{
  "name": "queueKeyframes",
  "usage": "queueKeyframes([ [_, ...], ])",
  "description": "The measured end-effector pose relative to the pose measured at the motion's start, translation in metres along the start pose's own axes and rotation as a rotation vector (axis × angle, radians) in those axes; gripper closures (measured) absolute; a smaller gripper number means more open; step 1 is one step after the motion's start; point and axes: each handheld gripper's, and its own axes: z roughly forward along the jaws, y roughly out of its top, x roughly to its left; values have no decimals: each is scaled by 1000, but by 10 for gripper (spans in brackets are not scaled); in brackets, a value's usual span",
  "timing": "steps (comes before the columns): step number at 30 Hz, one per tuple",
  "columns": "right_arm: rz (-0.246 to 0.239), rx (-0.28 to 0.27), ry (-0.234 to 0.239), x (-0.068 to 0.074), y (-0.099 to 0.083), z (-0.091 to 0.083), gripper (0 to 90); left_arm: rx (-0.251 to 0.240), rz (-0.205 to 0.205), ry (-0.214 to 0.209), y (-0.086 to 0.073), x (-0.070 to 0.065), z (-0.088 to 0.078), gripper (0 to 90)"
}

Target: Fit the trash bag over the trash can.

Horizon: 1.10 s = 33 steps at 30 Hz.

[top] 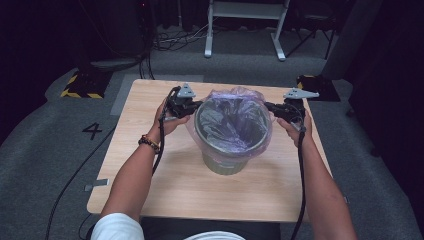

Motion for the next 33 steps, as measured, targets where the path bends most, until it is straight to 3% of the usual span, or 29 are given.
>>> queueKeyframes([
  [4, 1, 48, 19, 1, -11, 8, 900, 27, -14, -28, -12, -1, 6, 900],
  [12, -1, 74, 32, 5, -29, 6, 900, 50, -21, -39, -32, -9, 2, 900],
  [16, 7, 60, 28, 6, -35, -3, 900, 38, -27, -5, -42, -12, -8, 900],
  [17, 12, 57, 27, 6, -36, -5, 891, 31, -31, 23, -44, -12, -12, 882],
  [18, 12, 52, 20, 5, -38, -8, 864, 19, -54, 44, -45, -12, -17, 768],
  [20, 14, 31, 10, 5, -40, -15, 768, -11, -73, 90, -48, -12, -32, 671],
  [21, 23, 23, -18, 5, -42, -21, 686, -11, -73, 90, -48, -12, -32, 562],
  [22, 21, 19, -27, 4, -43, -26, 652, -29, -69, 98, -51, -13, -41, 542],
  [25, -5, 22, -55, 5, -45, -39, 521, -67, -43, 61, -55, -18, -61, 428],
  [27, -20, 18, -37, 5, -47, -48, 473, -96, -34, -2, -58, -23, -71, 364],
  [28, -40, 9, -21, 7, -49, -53, 459, -101, -3, 2, -59, -30, -77, 360],
  [29, -78, 1, -16, 11, -51, -61, 423, -101, -3, 2, -59, -30, -77, 334],
  [31, -131, 4, -6, 18, -56, -70, 390, -103, 37, -68, -61, -45, -85, 305],
  [33, -177, -2, 30, 27, -61, -76, 358, -104, 68, -93, -62, -55, -87, 277],
])
